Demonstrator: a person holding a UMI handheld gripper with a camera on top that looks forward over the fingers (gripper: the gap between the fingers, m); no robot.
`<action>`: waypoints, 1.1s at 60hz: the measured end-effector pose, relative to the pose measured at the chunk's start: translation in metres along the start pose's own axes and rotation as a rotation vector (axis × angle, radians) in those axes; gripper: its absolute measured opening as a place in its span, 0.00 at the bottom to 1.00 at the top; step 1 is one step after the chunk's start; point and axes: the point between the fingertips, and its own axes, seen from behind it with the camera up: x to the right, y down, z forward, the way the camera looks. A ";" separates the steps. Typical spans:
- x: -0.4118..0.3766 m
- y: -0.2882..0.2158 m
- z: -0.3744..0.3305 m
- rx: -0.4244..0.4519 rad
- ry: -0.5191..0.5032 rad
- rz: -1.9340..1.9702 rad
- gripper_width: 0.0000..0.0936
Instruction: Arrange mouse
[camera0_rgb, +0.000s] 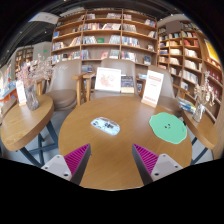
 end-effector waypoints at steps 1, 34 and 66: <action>0.002 0.000 0.003 -0.003 0.004 0.002 0.91; 0.003 -0.009 0.096 -0.061 -0.037 0.053 0.91; 0.011 -0.047 0.165 -0.066 -0.037 0.058 0.91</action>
